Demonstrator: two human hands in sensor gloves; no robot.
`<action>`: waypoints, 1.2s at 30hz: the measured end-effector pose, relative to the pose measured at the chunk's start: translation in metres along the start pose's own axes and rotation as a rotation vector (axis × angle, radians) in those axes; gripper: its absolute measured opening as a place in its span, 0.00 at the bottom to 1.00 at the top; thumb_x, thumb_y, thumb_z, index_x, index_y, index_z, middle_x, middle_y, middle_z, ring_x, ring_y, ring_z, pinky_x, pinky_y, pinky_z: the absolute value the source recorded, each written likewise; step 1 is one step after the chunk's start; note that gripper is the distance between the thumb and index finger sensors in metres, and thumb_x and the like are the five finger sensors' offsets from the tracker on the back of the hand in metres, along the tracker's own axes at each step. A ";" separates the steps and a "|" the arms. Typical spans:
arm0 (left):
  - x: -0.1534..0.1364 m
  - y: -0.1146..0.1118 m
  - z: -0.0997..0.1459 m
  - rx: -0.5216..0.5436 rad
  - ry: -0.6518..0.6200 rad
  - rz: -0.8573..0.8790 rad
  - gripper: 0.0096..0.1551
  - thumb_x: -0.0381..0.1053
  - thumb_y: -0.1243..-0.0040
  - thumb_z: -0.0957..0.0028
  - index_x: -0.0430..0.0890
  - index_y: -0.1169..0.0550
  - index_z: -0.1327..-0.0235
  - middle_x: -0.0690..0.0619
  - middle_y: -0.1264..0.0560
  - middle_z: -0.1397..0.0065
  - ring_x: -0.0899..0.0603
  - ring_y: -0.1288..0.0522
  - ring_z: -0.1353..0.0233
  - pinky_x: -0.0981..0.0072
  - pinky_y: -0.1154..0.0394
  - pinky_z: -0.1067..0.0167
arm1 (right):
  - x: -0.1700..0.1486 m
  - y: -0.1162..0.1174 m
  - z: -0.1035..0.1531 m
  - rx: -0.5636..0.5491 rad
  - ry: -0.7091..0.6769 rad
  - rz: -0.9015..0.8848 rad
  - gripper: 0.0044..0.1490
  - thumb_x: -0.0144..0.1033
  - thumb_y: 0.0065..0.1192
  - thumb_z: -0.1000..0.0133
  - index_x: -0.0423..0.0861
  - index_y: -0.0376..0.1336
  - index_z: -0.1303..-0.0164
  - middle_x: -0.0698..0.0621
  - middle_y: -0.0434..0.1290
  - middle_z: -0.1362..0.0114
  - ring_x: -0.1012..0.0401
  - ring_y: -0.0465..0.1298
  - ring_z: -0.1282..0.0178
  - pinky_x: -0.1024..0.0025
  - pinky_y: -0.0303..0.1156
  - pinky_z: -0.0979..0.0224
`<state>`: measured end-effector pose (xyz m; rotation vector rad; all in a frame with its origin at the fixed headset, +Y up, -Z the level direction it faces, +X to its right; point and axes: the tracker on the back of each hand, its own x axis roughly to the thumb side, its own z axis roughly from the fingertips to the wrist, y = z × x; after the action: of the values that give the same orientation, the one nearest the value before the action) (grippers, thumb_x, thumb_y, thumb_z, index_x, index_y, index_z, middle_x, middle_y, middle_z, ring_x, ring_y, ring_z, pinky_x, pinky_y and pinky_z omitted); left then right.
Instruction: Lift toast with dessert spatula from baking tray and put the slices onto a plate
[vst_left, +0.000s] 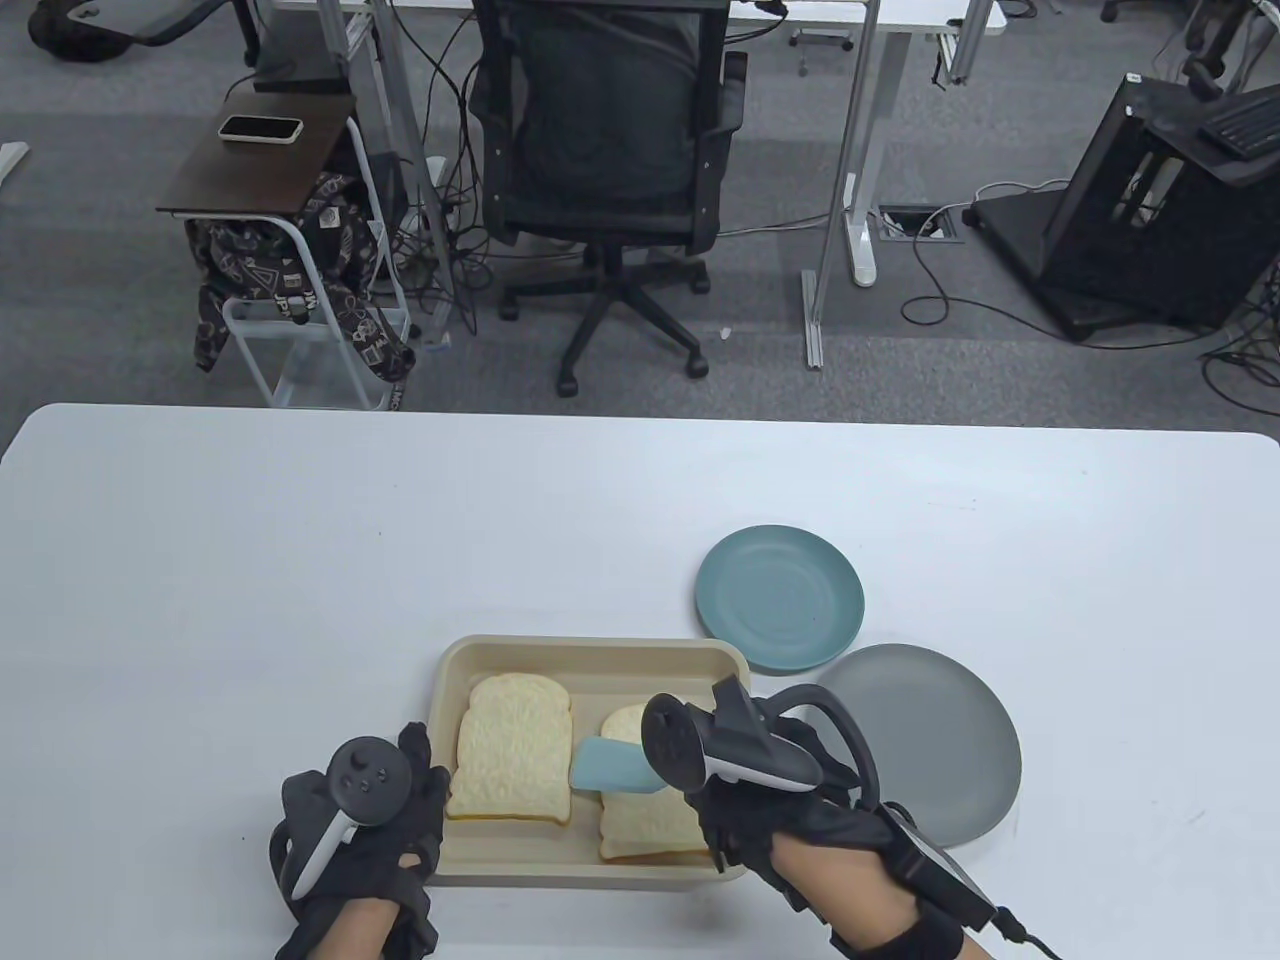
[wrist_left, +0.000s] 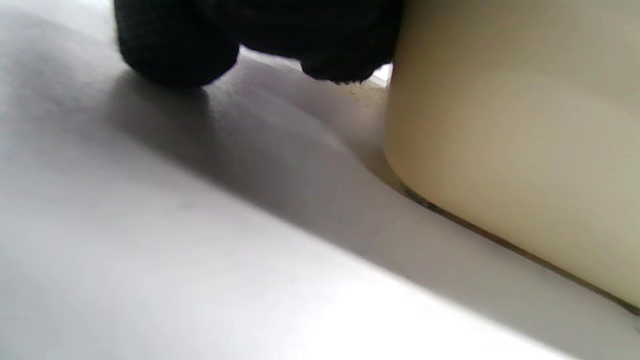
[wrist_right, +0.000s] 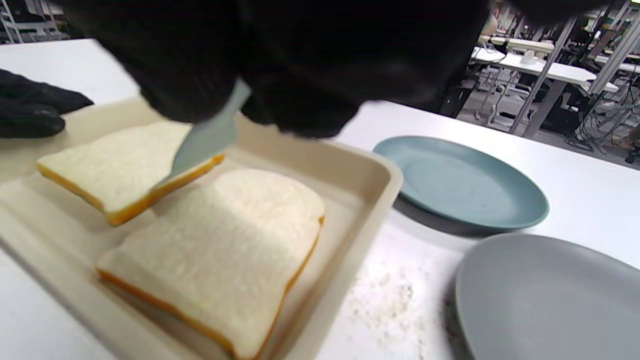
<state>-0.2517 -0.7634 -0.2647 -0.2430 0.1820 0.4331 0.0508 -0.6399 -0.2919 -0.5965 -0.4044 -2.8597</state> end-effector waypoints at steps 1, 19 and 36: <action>-0.001 -0.001 -0.001 0.004 0.002 -0.001 0.37 0.58 0.50 0.37 0.44 0.41 0.18 0.55 0.19 0.59 0.52 0.20 0.73 0.52 0.18 0.53 | 0.001 0.000 -0.001 0.006 -0.003 0.011 0.32 0.45 0.67 0.53 0.49 0.70 0.38 0.46 0.83 0.59 0.62 0.80 0.82 0.69 0.81 0.89; -0.019 -0.026 -0.024 0.016 -0.002 -0.012 0.36 0.58 0.51 0.37 0.44 0.41 0.19 0.55 0.19 0.59 0.51 0.19 0.73 0.51 0.18 0.54 | -0.032 0.040 -0.034 0.061 -0.021 -0.244 0.32 0.46 0.66 0.54 0.51 0.69 0.37 0.47 0.82 0.57 0.61 0.80 0.80 0.67 0.81 0.86; -0.026 -0.035 -0.032 0.018 -0.007 -0.009 0.36 0.58 0.51 0.37 0.44 0.41 0.19 0.56 0.19 0.59 0.51 0.19 0.73 0.52 0.18 0.54 | -0.010 0.060 -0.054 -0.041 -0.080 -0.329 0.33 0.46 0.66 0.54 0.50 0.69 0.37 0.47 0.82 0.58 0.62 0.80 0.82 0.68 0.81 0.88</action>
<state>-0.2638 -0.8126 -0.2831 -0.2242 0.1784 0.4230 0.0542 -0.7115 -0.3300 -0.7130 -0.4993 -3.1706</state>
